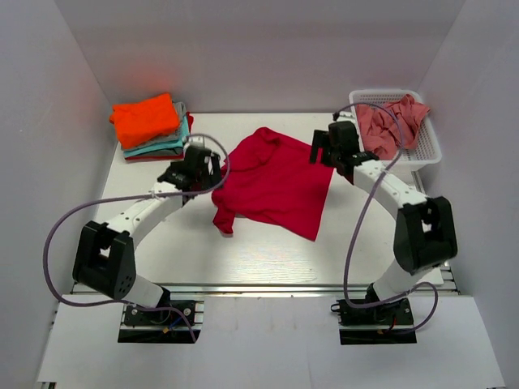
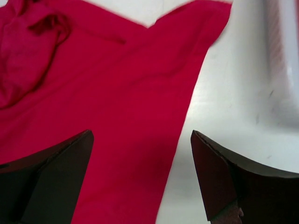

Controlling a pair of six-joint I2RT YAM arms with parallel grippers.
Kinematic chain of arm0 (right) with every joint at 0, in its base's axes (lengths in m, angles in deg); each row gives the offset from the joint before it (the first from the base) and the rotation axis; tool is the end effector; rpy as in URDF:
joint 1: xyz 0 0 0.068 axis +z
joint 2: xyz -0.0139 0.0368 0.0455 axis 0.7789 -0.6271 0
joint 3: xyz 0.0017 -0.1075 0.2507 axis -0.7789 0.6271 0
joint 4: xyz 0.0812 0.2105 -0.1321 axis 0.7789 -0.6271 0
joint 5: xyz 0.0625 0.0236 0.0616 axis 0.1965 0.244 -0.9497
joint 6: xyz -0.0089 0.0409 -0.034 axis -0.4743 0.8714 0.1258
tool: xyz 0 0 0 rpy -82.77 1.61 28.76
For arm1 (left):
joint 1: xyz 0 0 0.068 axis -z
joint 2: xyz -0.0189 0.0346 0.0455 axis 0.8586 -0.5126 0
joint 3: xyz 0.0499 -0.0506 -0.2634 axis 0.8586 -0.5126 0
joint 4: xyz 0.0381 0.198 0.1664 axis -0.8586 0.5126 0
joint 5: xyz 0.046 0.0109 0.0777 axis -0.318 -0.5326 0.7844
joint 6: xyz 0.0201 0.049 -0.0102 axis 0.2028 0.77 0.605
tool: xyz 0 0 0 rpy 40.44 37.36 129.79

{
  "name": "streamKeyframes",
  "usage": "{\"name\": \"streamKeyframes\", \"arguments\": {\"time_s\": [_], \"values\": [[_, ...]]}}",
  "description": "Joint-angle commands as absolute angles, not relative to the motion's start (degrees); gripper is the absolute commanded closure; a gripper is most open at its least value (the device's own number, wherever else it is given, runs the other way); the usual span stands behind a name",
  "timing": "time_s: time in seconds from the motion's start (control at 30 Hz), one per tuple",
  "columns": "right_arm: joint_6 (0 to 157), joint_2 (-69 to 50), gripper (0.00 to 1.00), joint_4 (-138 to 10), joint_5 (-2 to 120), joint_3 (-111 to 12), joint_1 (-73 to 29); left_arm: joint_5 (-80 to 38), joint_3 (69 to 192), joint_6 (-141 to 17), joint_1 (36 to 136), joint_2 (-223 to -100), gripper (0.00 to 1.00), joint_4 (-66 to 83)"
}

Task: Fold and stack the t-shirts
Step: Flatten out the tshirt

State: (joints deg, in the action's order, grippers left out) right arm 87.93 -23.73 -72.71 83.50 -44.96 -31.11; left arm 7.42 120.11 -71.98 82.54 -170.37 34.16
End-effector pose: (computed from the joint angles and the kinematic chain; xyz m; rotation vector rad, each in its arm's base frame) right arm 0.3639 0.1217 0.2717 0.1044 2.1196 0.0538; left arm 0.2961 -0.1146 0.2594 -0.1323 2.3097 0.0219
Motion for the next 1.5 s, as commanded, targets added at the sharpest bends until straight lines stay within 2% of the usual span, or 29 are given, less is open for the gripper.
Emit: {"name": "streamKeyframes", "arguments": {"time_s": [0.0, 0.27, 0.37, 0.43, 0.73, 0.93, 1.07, 1.13, 1.17, 1.23, 1.27, 1.37, 1.4, 1.47], "values": [[94.7, -18.8, 0.1, -74.1, 76.9, -38.4, -30.9, 5.1, 111.6, -79.9, 83.8, -168.6, 0.0, 38.8], [96.9, -10.3, 0.1, -79.4, 74.8, -26.7, -30.5, -12.8, 101.6, -76.2, 88.0, -166.8, 0.0, 31.0], [97.1, -8.7, 0.1, -80.0, 72.0, -22.0, -30.7, -17.1, 99.9, -76.2, 89.5, -166.8, 0.05, 26.4], [97.7, -7.5, 0.11, -79.7, 68.5, -19.0, -30.6, -17.1, 99.4, -76.2, 90.0, -166.8, 0.09, 25.8], [98.2, -5.3, 0.2, -75.7, 60.9, -13.0, -30.2, -19.0, 96.7, -76.7, 92.9, -162.2, 0.09, 22.8], [98.8, -7.5, 0.22, -76.2, 60.8, -12.1, -29.0, -15.4, 98.1, -79.0, 94.0, -167.4, 0.16, 24.1], [99.9, -8.1, 0.27, -74.9, 62.1, -11.0, -27.9, -14.7, 97.4, -80.2, 95.1, -169.3, 0.27, 23.6], [99.9, -9.4, 0.3, -75.1, 61.7, -11.2, -27.5, -12.4, 97.4, -81.3, 95.1, -169.8, 0.37, 23.6], [99.5, -9.5, 0.3, -74.9, 61.2, -11.1, -27.2, -11.2, 97.4, -82.0, 95.1, -170.3, 0.45, 23.6], [99.5, -10.2, 0.37, -74.1, 59.2, -10.9, -26.6, -9.9, 97.4, -83.0, 95.1, -170.8, 0.55, 23.6], [99.4, -10.3, 0.39, -74.0, 58.5, -10.9, -26.5, -9.8, 97.9, -83.0, 95.1, -170.8, 0.66, 24.1], [99.4, -11.3, 0.44, -73.6, 56.4, -11.0, -25.5, -8.4, 99.0, -83.6, 95.1, -171.4, 0.78, 25.8], [99.4, -11.3, 0.52, -72.7, 55.4, -10.9, -25.4, -7.7, 99.0, -83.6, 95.1, -171.4, 0.86, 27.2], [99.6, -11.1, 0.58, -70.9, 53.8, -10.3, -25.0, -7.1, 100.7, -83.6, 95.1, -171.9, 0.9, 27.8]]}}
